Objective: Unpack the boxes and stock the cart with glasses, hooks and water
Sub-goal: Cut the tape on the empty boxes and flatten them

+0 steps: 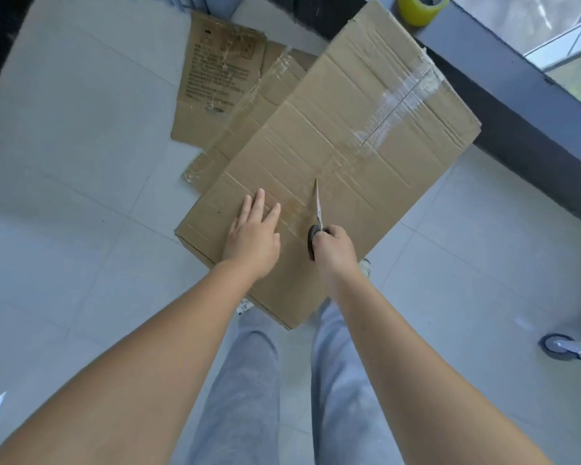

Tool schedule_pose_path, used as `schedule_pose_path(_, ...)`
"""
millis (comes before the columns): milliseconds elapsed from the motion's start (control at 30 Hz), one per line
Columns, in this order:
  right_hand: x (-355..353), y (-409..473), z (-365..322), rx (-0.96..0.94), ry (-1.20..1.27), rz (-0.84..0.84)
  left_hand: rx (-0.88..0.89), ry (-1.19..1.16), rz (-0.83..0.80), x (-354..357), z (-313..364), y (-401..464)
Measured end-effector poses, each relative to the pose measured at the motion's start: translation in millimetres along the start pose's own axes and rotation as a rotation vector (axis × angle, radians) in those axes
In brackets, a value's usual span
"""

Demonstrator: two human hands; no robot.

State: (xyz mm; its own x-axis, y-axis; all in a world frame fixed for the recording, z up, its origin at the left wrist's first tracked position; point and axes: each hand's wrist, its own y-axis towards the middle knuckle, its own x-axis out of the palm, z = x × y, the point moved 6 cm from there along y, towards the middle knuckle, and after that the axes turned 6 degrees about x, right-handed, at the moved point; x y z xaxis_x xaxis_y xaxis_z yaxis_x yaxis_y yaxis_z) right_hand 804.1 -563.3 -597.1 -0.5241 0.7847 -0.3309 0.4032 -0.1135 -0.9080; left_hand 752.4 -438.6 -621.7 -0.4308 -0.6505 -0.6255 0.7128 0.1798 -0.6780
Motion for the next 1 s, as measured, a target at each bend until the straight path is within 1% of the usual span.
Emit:
schedule_pose_path(67,5,4,3,-0.008,0.052,-0.090,-0.037,-0.235,0.131,2,9,-6)
schedule_pose_path(133,3,3,3,-0.076,0.010,-0.121,-0.106,-0.569,0.235,-1,22,-11)
schedule_pose_path(200,-7,3,-2,-0.154,-0.093,-0.074,-0.204,-0.934,0.208,1,39,-16)
schedule_pose_path(233,-14,3,-5,-0.187,-0.157,-0.027,-0.241,-1.046,0.171,2,48,-17)
schedule_pose_path(267,-22,3,-7,-0.206,-0.230,0.025,-0.264,-1.101,0.134,2,57,-18)
schedule_pose_path(333,-40,3,-14,-0.216,-0.398,0.123,-0.281,-1.104,0.092,-2,72,-13)
schedule_pose_path(367,-49,4,-18,-0.211,-0.450,0.139,-0.273,-1.061,0.084,-7,80,-7)
schedule_pose_path(433,-66,6,-32,-0.217,-0.405,0.061,-0.257,-0.983,0.096,-24,97,9)
schedule_pose_path(500,-83,7,-56,-0.258,-0.288,-0.072,-0.285,-1.016,0.161,-45,107,28)
schedule_pose_path(533,-94,8,-71,-0.290,-0.281,-0.111,-0.311,-1.047,0.198,-55,110,39)
schedule_pose_path(567,-106,10,-86,-0.343,-0.333,-0.113,-0.327,-1.063,0.219,-66,114,50)
schedule_pose_path(600,-119,15,-101,-0.413,-0.452,-0.058,-0.324,-1.079,0.234,-78,121,61)
schedule_pose_path(667,-146,26,-131,-0.557,-0.708,0.160,-0.296,-1.156,0.292,-101,142,85)
schedule_pose_path(700,-158,32,-145,-0.616,-0.782,0.260,-0.294,-1.212,0.333,-111,152,96)
schedule_pose_path(767,-175,41,-171,-0.739,-0.840,0.387,-0.313,-1.315,0.359,-124,169,114)
schedule_pose_path(833,-188,54,-193,-0.817,-0.883,0.471,-0.325,-1.360,0.287,-123,180,130)
schedule_pose_path(867,-194,63,-203,-0.824,-0.902,0.497,-0.304,-1.281,0.238,-123,184,137)
schedule_pose_path(933,-204,83,-217,-0.799,-0.968,0.508,-0.205,-0.974,0.178,-124,192,147)
schedule_pose_path(967,-207,91,-221,-0.778,-0.999,0.504,-0.157,-0.877,0.177,-123,195,151)
schedule_pose_path(1000,-209,98,-224,-0.757,-1.011,0.497,-0.129,-0.835,0.156,-121,199,154)
